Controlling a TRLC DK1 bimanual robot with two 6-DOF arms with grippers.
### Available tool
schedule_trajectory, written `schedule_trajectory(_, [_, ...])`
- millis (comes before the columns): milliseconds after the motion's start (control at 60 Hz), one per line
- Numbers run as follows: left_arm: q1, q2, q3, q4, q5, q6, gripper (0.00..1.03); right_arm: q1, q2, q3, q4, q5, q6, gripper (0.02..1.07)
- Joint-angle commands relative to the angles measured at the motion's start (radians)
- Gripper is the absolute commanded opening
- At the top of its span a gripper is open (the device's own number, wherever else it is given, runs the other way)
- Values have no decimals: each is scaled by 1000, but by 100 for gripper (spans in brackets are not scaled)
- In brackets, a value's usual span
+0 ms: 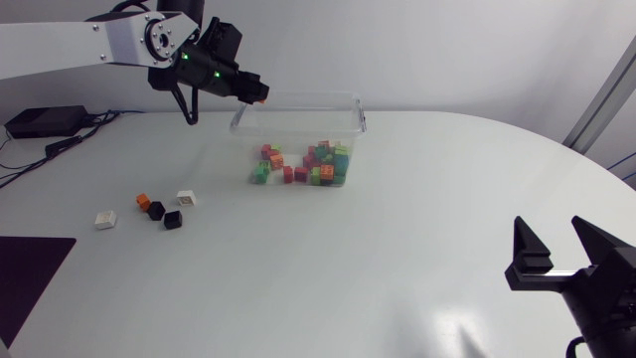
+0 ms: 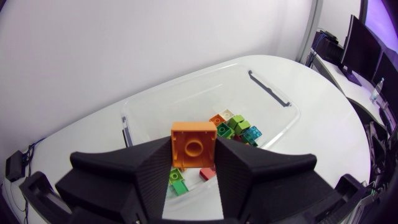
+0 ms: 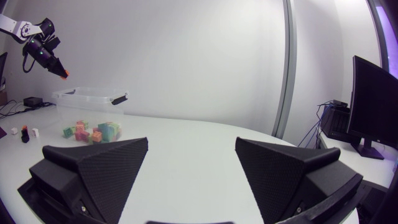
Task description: Place the duplo bricks in the container
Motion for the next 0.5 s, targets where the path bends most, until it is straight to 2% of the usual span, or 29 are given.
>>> schedule_trajectory(0, [-8,50,43,6,-19,-28,36,-3,-7,-22,11,7,-13,103])
schedule_trajectory(17, [-10,53,43,12,-24,-28,37,-3,-7,-22,11,7,-13,103])
schedule_trajectory(83, [-16,95,73,23,-55,-21,55,-3,-7,-22,11,7,-13,103])
schedule_trajectory(117, [-18,119,93,18,-62,-21,70,-3,-7,-22,11,5,-13,103])
schedule_trajectory(150, [-19,132,99,18,-65,-15,93,-3,-7,-22,11,7,-13,103])
schedule_trajectory(183, [-19,132,99,18,-67,-14,98,-3,-7,-22,11,7,-13,103])
schedule_trajectory(333, [-4,73,76,3,-68,14,98,-3,-7,-22,11,7,-13,103])
schedule_trajectory(483, [68,-59,9,-65,-38,101,98,-3,-7,-22,11,7,-13,103])
